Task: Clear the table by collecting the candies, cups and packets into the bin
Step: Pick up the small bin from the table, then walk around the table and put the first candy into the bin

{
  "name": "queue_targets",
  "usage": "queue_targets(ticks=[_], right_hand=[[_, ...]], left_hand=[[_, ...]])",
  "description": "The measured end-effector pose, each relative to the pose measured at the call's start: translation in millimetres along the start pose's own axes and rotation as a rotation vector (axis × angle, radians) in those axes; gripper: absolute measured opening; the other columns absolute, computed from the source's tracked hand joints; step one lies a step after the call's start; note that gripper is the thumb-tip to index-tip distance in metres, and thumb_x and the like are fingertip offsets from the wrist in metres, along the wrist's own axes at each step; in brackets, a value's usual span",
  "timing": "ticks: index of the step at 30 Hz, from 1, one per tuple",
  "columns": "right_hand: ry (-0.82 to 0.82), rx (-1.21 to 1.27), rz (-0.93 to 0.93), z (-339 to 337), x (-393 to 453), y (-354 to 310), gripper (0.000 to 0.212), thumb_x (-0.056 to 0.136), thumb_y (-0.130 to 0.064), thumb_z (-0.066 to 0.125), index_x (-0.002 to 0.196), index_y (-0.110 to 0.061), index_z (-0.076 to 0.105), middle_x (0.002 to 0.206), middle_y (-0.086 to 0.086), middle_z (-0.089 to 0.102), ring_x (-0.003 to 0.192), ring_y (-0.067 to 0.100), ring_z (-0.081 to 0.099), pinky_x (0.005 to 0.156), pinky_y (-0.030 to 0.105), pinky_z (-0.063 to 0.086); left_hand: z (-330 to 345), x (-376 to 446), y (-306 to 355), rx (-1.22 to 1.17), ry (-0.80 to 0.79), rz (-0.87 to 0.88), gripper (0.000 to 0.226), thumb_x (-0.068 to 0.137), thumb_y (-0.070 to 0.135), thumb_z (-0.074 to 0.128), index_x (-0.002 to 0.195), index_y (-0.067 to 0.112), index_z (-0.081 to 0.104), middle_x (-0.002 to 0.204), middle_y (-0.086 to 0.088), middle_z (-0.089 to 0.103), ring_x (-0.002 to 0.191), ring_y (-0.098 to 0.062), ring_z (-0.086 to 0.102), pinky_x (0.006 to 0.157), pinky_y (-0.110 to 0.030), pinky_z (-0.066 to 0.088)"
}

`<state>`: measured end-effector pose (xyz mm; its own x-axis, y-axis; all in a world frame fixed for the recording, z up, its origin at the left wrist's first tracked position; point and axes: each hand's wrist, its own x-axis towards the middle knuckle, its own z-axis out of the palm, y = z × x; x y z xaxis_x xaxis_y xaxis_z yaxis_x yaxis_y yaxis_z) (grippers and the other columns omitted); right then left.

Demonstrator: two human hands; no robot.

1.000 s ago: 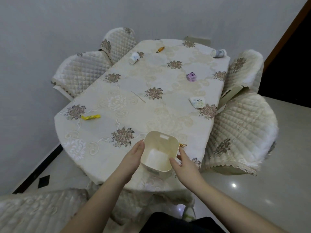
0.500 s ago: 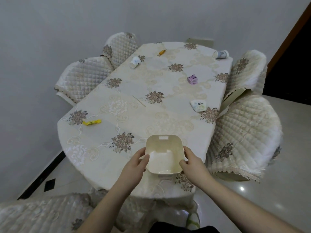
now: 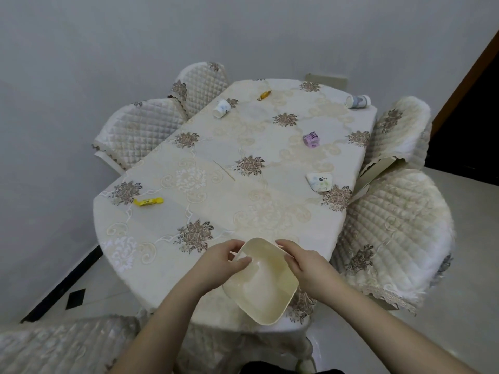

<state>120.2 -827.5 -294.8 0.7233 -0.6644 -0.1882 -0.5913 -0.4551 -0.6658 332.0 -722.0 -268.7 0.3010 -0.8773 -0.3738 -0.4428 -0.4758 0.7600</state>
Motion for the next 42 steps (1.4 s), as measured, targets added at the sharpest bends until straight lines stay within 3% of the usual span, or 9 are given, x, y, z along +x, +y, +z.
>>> queue_targets(ticks=[3, 7, 13, 18, 22, 27, 32, 37, 42], right_hand=[[-0.033, 0.026, -0.069, -2.3, 2.5, 1.5, 0.033, 0.1, -0.041, 0.034, 0.134, -0.042, 0.038, 0.129, -0.016, 0.059, 0.113, 0.012, 0.057, 0.091, 0.031, 0.045], [-0.1, 0.028, -0.122, -7.4, 12.3, 3.2, 0.035, 0.101, -0.041, 0.032, 0.135, -0.041, 0.038, 0.132, -0.016, 0.057, 0.116, 0.011, 0.055, 0.096, 0.033, 0.044], [-0.194, 0.055, -0.198, -9.6, 32.8, 6.9, 0.033, 0.098, -0.044, 0.038, 0.13, -0.041, 0.045, 0.126, -0.021, 0.059, 0.109, -0.003, 0.055, 0.09, 0.025, 0.046], [-0.241, 0.276, -0.121, -16.4, 59.7, 25.3, 0.042, 0.089, -0.064, 0.042, 0.123, -0.042, 0.054, 0.118, -0.021, 0.063, 0.107, -0.006, 0.057, 0.088, 0.018, 0.045], [-0.062, 0.062, 0.024, 5.1, 84.7, 57.0, 0.029, 0.097, -0.033, 0.048, 0.123, -0.027, 0.058, 0.117, -0.004, 0.065, 0.106, 0.012, 0.059, 0.085, 0.023, 0.044], [-0.133, -0.212, 0.063, 42.4, 104.2, 70.8, 0.043, 0.095, -0.031, 0.049, 0.136, -0.016, 0.047, 0.13, 0.011, 0.053, 0.118, 0.028, 0.049, 0.097, 0.038, 0.042], [-0.106, -0.388, 0.045, 64.3, 112.2, 76.8, 0.036, 0.091, -0.027, 0.052, 0.125, -0.018, 0.051, 0.12, 0.011, 0.05, 0.106, 0.03, 0.046, 0.085, 0.038, 0.042], [-0.097, -0.278, 0.082, 65.9, 114.7, 77.0, 0.028, 0.09, -0.024, 0.053, 0.116, -0.016, 0.056, 0.108, 0.01, 0.056, 0.099, 0.028, 0.052, 0.081, 0.035, 0.043], [-0.023, 0.179, 0.285, 48.3, 100.1, 62.3, 0.026, 0.086, -0.031, 0.063, 0.11, -0.019, 0.062, 0.091, 0.003, 0.066, 0.079, 0.019, 0.06, 0.072, 0.035, 0.05]], left_hand=[[-0.5, 3.5, -1.8, 0.066, 0.019, -0.016, 0.023, 0.093, 0.027, 0.064, 0.114, 0.034, 0.069, 0.106, 0.019, 0.073, 0.075, 0.011, 0.065, 0.059, -0.008, 0.047], [-1.2, 5.1, -8.0, 0.114, 0.007, -0.027, 0.023, 0.094, 0.029, 0.061, 0.115, 0.032, 0.072, 0.104, 0.02, 0.073, 0.09, 0.012, 0.064, 0.068, -0.006, 0.045], [7.9, 5.3, -19.9, 0.172, 0.112, -0.07, 0.027, 0.101, 0.029, 0.049, 0.115, 0.028, 0.072, 0.105, 0.008, 0.074, 0.101, -0.012, 0.065, 0.084, -0.028, 0.049], [5.9, 1.7, -34.5, 0.104, 0.251, -0.148, 0.026, 0.101, 0.027, 0.047, 0.09, 0.018, 0.069, 0.082, -0.001, 0.071, 0.083, -0.021, 0.064, 0.07, -0.032, 0.046], [0.2, -2.8, -41.9, 0.02, 0.398, -0.217, 0.033, 0.097, 0.027, 0.052, 0.065, 0.029, 0.058, 0.057, 0.012, 0.06, 0.061, -0.009, 0.054, 0.054, -0.021, 0.035], [-6.0, -6.3, -46.4, -0.156, 0.432, -0.328, 0.026, 0.094, 0.03, 0.052, 0.081, 0.022, 0.073, 0.068, -0.005, 0.072, 0.065, -0.028, 0.068, 0.061, -0.044, 0.06], [-11.0, -11.7, -52.4, -0.247, 0.474, -0.362, 0.03, 0.082, 0.042, 0.049, 0.083, 0.026, 0.074, 0.069, -0.008, 0.075, 0.064, -0.029, 0.073, 0.062, -0.051, 0.062], [-13.6, -13.0, -56.7, -0.295, 0.475, -0.361, 0.027, 0.083, 0.041, 0.051, 0.082, 0.028, 0.074, 0.073, -0.015, 0.073, 0.071, -0.038, 0.071, 0.066, -0.055, 0.061], [-12.6, -10.5, -63.2, -0.521, 0.447, -0.366, 0.018, 0.093, 0.023, 0.065, 0.109, 0.022, 0.073, 0.085, -0.009, 0.076, 0.078, -0.022, 0.075, 0.057, -0.032, 0.061]])
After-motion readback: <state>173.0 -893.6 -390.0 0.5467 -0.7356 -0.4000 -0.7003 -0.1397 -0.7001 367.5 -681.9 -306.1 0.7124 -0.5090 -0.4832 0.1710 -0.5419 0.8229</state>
